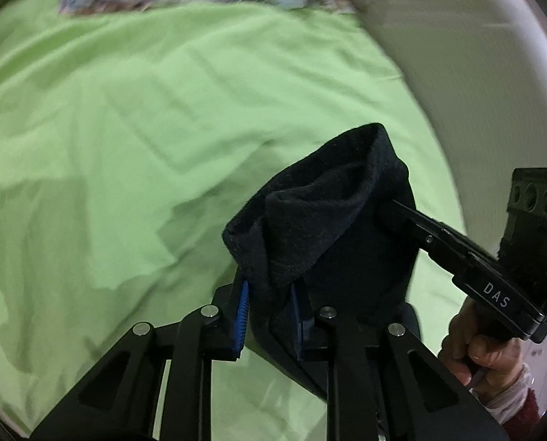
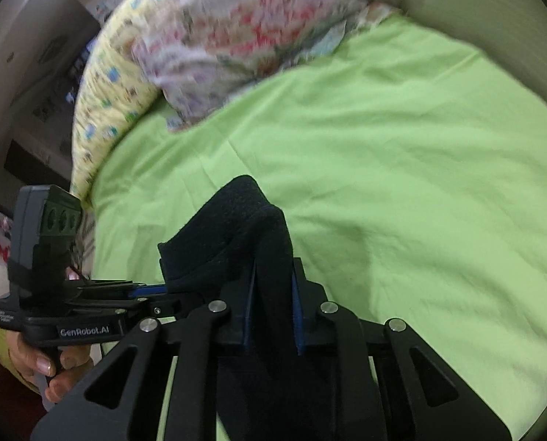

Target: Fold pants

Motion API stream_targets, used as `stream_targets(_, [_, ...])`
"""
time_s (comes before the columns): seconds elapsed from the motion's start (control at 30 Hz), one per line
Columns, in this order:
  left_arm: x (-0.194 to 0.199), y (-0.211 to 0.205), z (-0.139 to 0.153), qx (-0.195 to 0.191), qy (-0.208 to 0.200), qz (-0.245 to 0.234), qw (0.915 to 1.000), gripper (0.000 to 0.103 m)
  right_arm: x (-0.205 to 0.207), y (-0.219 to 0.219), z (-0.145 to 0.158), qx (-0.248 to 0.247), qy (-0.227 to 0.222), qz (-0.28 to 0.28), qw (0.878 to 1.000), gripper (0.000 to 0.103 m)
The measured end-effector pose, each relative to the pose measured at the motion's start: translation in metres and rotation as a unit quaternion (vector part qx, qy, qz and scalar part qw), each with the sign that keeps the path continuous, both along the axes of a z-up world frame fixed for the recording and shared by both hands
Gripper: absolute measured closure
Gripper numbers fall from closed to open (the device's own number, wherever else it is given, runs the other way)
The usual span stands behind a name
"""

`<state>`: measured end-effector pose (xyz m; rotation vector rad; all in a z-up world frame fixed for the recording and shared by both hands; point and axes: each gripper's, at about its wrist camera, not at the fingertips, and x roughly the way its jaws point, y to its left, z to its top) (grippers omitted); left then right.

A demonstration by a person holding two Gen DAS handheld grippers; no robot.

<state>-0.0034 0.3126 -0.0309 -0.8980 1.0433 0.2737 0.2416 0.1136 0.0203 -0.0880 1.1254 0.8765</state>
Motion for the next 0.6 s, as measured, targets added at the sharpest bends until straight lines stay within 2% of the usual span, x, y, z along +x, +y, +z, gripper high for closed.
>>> stream_targets(0.13, [0.006,-0.018,0.036,0.018,-0.041,-0.042,0.9981,0.085,-0.012,-0.028,0.03,0.033,-0.017,-0.034,0.999,0.085])
stream_targets(0.33, [0.013,-0.056,0.083,0.031,-0.094,-0.104,0.9897,0.085,-0.038,-0.081,0.064,0.084,-0.032,-0.099,0.991,0.085])
stream_targets(0.5, [0.026,-0.095,0.102,0.03,-0.111,-0.153,0.9815,0.085,-0.071,-0.126,0.079,0.101,-0.058,-0.144,0.983,0.085])
stream_targets(0.6, [0.028,-0.125,0.113,0.037,-0.122,-0.189,0.9736,0.085,-0.087,-0.151,0.082,0.11,-0.064,-0.17,0.977,0.085])
